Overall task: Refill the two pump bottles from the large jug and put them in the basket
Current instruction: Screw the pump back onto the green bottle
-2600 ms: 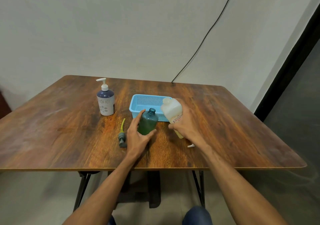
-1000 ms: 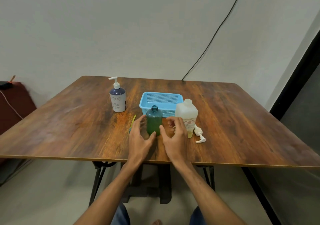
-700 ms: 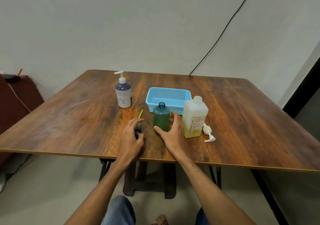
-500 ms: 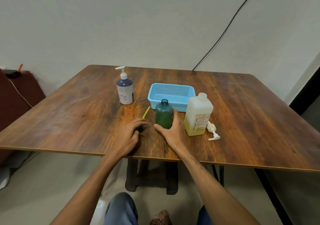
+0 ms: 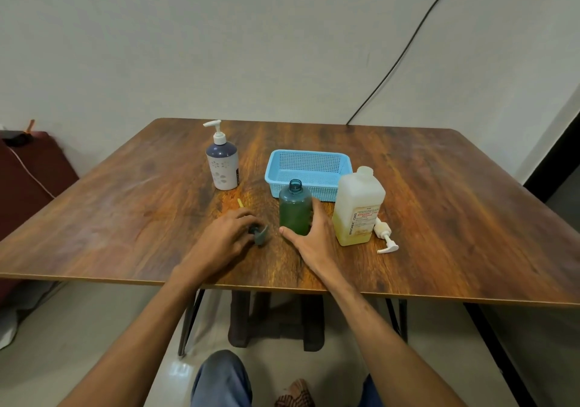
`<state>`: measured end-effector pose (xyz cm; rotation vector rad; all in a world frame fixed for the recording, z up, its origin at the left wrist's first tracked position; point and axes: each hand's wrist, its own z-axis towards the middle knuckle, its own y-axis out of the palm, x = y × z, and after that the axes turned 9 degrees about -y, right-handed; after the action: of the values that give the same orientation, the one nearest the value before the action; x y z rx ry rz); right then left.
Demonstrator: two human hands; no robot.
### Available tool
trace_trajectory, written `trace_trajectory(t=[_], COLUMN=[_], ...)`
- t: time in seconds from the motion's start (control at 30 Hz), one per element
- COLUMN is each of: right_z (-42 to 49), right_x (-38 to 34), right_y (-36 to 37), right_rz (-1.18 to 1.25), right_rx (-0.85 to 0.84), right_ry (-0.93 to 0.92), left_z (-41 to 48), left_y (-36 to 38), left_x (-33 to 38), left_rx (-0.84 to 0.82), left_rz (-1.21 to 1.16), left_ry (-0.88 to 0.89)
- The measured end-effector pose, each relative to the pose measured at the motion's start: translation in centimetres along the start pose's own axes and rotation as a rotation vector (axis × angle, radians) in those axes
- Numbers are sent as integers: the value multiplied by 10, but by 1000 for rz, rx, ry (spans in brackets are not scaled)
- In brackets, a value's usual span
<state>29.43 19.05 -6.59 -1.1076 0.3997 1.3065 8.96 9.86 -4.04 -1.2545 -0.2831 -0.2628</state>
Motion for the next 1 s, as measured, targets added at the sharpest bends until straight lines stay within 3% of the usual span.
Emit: trace_trajectory(t=[0.37, 0.73, 1.0], right_z=[0, -2, -3], right_x=[-2, -5, -4], right_y=[-1, -1, 1], right_rz=[-23, 2, 1], right_rx=[-9, -15, 0], right_ry=[16, 24, 15], left_z=[5, 40, 63], left_y=[-36, -90, -97], left_x=[49, 105, 134], left_rx=[459, 615, 658], left_rz=[-481, -944, -1017], left_ry=[-157, -156, -92])
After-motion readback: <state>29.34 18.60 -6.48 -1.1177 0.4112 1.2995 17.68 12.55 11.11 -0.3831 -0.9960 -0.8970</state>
